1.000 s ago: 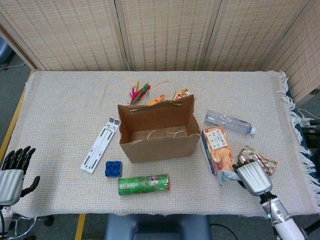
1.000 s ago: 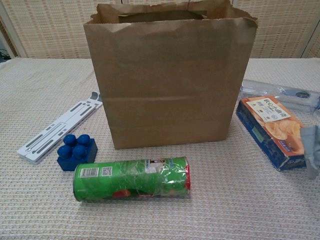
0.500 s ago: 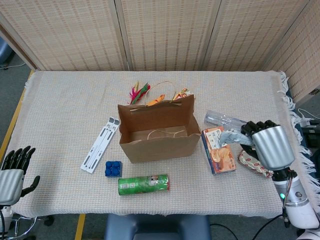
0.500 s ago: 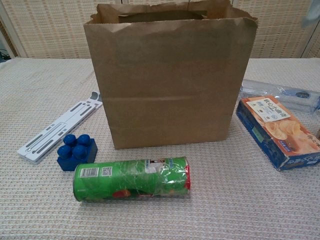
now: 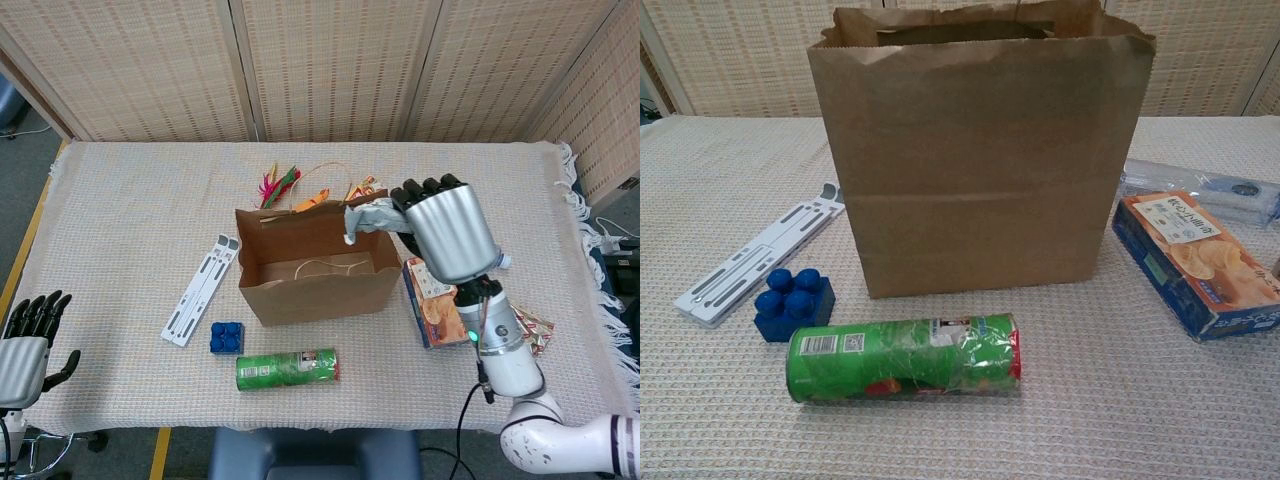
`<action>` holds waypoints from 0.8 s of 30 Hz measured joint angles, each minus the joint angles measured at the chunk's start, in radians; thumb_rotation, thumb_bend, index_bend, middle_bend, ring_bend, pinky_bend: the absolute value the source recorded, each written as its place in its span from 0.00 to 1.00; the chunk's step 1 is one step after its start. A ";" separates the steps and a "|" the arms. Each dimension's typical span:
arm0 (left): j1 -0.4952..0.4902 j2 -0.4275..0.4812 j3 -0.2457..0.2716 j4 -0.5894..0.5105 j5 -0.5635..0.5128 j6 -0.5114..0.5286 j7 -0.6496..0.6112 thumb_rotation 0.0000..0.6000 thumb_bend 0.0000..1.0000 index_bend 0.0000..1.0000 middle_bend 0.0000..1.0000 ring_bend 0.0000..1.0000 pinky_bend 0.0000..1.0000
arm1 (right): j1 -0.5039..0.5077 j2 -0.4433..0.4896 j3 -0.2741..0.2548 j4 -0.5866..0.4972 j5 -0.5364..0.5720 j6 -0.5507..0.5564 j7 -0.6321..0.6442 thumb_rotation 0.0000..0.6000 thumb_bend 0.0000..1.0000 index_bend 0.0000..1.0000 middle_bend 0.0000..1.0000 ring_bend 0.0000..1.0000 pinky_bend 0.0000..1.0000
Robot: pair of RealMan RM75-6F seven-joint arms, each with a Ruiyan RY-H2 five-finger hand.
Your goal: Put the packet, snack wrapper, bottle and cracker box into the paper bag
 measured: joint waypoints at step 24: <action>-0.002 0.003 0.002 0.005 0.002 -0.003 -0.020 1.00 0.36 0.00 0.00 0.00 0.00 | 0.245 -0.334 -0.014 0.106 0.254 0.117 -0.267 1.00 0.06 0.00 0.10 0.07 0.26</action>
